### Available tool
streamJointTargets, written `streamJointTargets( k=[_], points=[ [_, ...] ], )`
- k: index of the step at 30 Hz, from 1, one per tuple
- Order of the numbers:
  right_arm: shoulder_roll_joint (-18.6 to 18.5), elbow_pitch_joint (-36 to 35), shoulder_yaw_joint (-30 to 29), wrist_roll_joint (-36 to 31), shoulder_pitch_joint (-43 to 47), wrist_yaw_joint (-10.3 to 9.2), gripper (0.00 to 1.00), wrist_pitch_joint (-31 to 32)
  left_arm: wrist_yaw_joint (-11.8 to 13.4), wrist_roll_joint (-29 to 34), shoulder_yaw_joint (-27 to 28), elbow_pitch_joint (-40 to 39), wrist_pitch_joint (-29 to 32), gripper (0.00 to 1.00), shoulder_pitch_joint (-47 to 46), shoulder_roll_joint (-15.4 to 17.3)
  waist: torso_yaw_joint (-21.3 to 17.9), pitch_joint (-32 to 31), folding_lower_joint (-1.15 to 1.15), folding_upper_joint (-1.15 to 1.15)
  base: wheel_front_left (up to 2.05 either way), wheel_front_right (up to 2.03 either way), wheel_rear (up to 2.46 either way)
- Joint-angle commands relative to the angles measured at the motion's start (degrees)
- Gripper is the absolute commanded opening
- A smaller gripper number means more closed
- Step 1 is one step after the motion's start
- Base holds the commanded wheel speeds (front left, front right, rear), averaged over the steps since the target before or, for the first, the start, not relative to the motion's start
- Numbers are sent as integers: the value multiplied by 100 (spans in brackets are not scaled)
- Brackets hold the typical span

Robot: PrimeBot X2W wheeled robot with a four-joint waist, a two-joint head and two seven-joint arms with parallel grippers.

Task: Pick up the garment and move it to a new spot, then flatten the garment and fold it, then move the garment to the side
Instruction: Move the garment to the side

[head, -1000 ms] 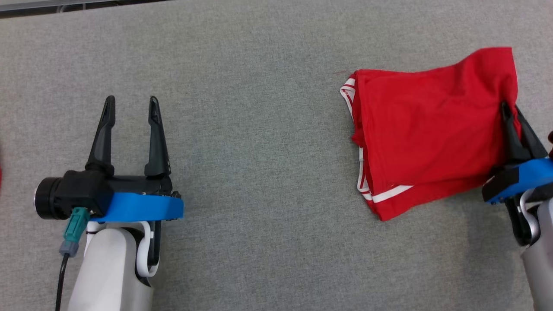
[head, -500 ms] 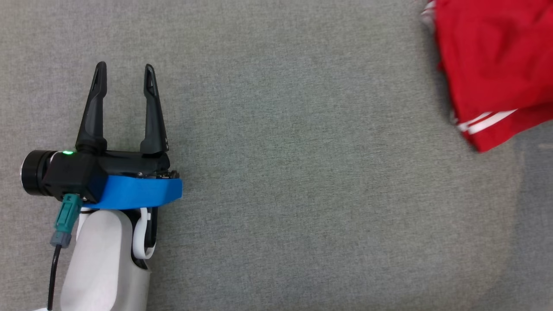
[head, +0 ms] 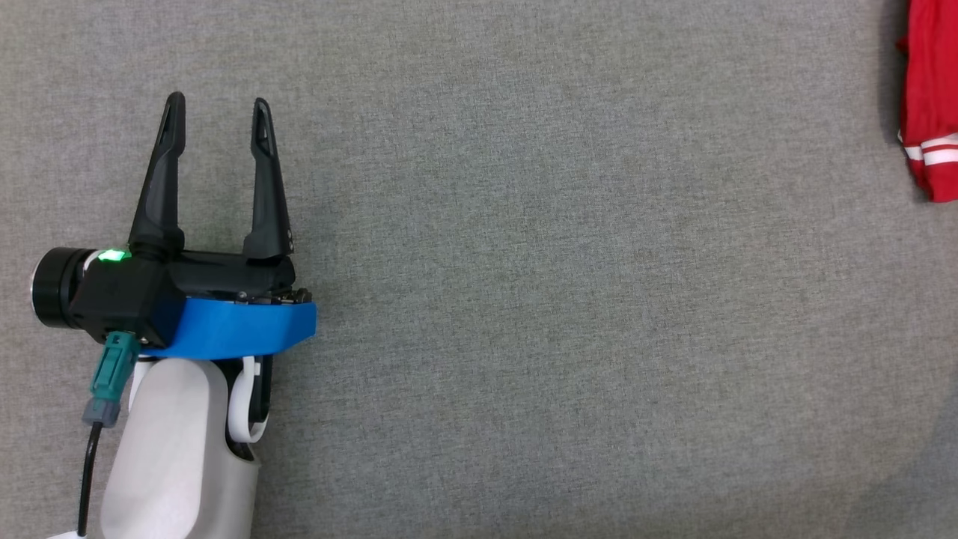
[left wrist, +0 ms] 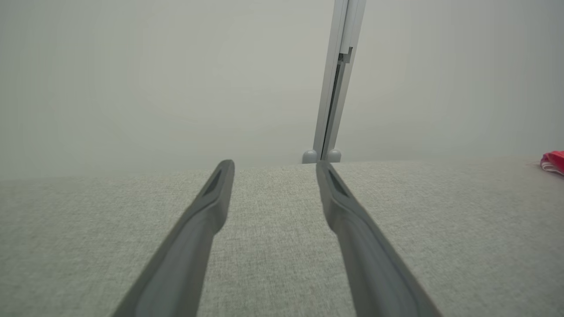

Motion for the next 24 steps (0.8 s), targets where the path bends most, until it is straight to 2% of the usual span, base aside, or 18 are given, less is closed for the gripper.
streamJointTargets(
  k=[1,2,3,10,16,22,23,24],
  points=[
    [-21,44,-5,-56,-137,-1,39,16,15,-12,8,-27,-15,100,-47,37,-6,-1,0,0,0,0,0],
    [-16,84,2,-70,-166,-1,91,27,23,-16,5,-26,-15,100,-43,41,-8,-1,0,0,0,0,0],
    [10,110,-5,-42,-194,-1,100,13,29,-17,3,-24,-15,100,-44,45,-9,-2,0,0,0,0,0],
    [52,302,-28,-91,-302,-1,100,-266,56,-62,5,2,-15,100,-7,39,33,-94,0,0,0,0,0],
    [211,240,184,-27,-220,-1,100,-738,84,-116,100,80,-15,100,200,33,56,-447,0,0,0,0,0],
    [759,-94,532,66,-3,-1,100,-1011,125,-210,231,193,-15,100,565,5,142,-1007,0,0,0,0,0],
    [759,-94,532,66,-3,-1,100,-1011,125,-210,231,193,-15,100,565,5,142,-1007,0,0,0,0,0],
    [983,-191,627,121,97,-1,100,-1056,137,-213,270,237,-15,100,710,0,189,-1219,0,0,0,0,0]
  ],
)
